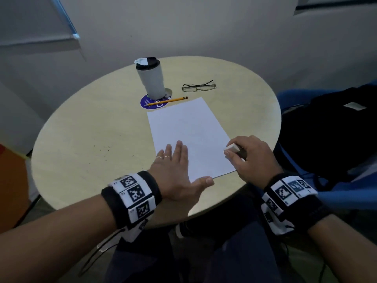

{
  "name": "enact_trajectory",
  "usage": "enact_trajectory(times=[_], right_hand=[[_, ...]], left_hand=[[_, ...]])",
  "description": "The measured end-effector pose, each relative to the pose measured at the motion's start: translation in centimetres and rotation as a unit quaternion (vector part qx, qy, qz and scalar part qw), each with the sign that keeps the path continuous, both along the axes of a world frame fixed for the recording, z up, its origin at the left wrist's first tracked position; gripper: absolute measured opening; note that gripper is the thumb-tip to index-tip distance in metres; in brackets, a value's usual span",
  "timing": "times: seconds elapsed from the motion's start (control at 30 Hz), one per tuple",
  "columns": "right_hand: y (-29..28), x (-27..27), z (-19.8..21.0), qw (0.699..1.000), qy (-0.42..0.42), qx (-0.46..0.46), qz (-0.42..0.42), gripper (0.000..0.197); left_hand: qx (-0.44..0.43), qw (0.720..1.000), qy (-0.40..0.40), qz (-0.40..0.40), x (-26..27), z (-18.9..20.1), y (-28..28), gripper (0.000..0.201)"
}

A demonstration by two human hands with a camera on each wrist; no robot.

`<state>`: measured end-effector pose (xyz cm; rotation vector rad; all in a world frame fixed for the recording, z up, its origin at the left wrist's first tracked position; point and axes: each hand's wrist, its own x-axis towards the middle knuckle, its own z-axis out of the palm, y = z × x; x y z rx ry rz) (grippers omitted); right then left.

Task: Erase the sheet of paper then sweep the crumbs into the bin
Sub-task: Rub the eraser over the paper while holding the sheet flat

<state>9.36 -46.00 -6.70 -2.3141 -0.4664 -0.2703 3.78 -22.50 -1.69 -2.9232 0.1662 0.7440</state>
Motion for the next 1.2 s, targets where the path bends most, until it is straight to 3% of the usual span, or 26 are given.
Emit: enact_trajectory(times=[0.07, 0.2, 0.27, 0.37, 0.57, 0.63, 0.77, 0.83, 0.97, 1.13, 1.2], right_hand=[[0.1, 0.1, 0.0, 1.000, 0.005, 0.002, 0.002, 0.009], [0.0, -0.1, 0.1, 1.000, -0.014, -0.006, 0.002, 0.012], [-0.2, -0.2, 0.1, 1.000, -0.008, -0.015, 0.006, 0.013], [-0.3, -0.2, 0.1, 1.000, 0.006, -0.004, 0.002, 0.010], [0.2, -0.4, 0.2, 1.000, 0.007, 0.015, -0.006, 0.014], [0.3, -0.5, 0.4, 1.000, 0.008, 0.022, -0.011, 0.012], [0.1, -0.6, 0.3, 1.000, -0.014, 0.014, -0.014, 0.014], [0.0, -0.6, 0.4, 1.000, -0.020, 0.015, -0.009, 0.016], [0.1, -0.6, 0.4, 0.999, -0.014, 0.030, -0.006, 0.011], [0.3, -0.5, 0.4, 0.999, -0.005, 0.042, -0.006, 0.011], [0.4, -0.6, 0.4, 0.999, -0.005, 0.041, -0.011, 0.010]], left_hand=[[-0.025, 1.000, -0.010, 0.009, 0.1, 0.1, -1.0, 0.127], [-0.118, 0.980, -0.013, -0.159, -0.8, -0.2, -5.2, 0.111], [-0.120, 0.979, 0.009, -0.163, -1.0, -0.6, -5.4, 0.108], [-0.072, 0.988, 0.015, -0.136, -0.6, -0.6, -2.2, 0.109], [0.014, 0.998, 0.022, 0.060, 0.7, 0.6, 4.0, 0.129], [-0.022, 1.000, -0.004, 0.010, 1.1, 0.8, 2.3, 0.121], [-0.092, 0.975, 0.009, -0.200, 0.7, 0.5, -3.4, 0.103], [-0.091, 0.972, 0.041, -0.213, 0.7, -0.1, -4.1, 0.102], [-0.043, 0.985, 0.038, -0.161, 1.7, -0.3, 0.6, 0.106], [0.018, 0.998, 0.020, 0.062, 2.2, 0.5, 6.8, 0.125], [0.003, 0.999, -0.007, 0.053, 2.0, 0.7, 5.8, 0.123]])
